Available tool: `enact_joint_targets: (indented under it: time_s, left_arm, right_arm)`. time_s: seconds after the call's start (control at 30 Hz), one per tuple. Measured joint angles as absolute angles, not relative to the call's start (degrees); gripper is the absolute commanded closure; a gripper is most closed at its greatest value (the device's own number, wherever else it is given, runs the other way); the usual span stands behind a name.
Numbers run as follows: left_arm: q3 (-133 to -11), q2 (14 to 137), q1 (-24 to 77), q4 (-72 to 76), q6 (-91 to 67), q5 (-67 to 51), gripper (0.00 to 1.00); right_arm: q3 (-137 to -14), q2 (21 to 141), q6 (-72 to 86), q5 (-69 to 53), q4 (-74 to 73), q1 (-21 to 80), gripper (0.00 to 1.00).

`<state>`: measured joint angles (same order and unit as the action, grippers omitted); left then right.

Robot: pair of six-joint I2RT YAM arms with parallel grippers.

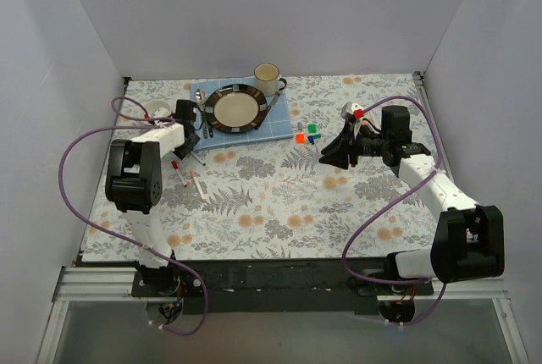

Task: Open the pen caps

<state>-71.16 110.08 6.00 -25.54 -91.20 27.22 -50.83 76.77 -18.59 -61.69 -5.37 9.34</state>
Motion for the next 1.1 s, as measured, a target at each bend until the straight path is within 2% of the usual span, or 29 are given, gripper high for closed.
enact_joint_targets:
  time_s: [0.23,0.3,0.53,0.77,0.93,1.1]
  left_arm:
    - [-73.3,111.9,6.0,-26.2,-90.3,28.4,0.63]
    - [-73.7,112.2,6.0,-26.1,-90.0,28.7,0.69]
    - [-73.6,112.2,6.0,-26.0,-89.3,29.0,0.71]
    - [-70.8,110.6,6.0,-23.2,-88.6,28.3,0.89]
    - [-64.9,105.7,6.0,-20.4,-88.1,25.2,1.00]
    - [-54.0,91.9,6.0,-14.0,-87.6,18.0,1.00]
  right_arm:
    - [-50.8,76.8,-18.3,-61.7,-5.4,9.3,0.57]
    - [-50.8,76.8,-18.2,-61.7,-5.4,9.3,0.57]
    - [-50.8,76.8,-18.2,-61.7,-5.4,9.3,0.57]
    - [-50.8,76.8,-18.1,-61.7,-5.3,9.3,0.57]
    - [-50.7,76.6,-18.0,-61.8,-5.3,9.3,0.57]
    - [-50.0,75.7,-17.5,-62.6,-4.0,9.3,0.51]
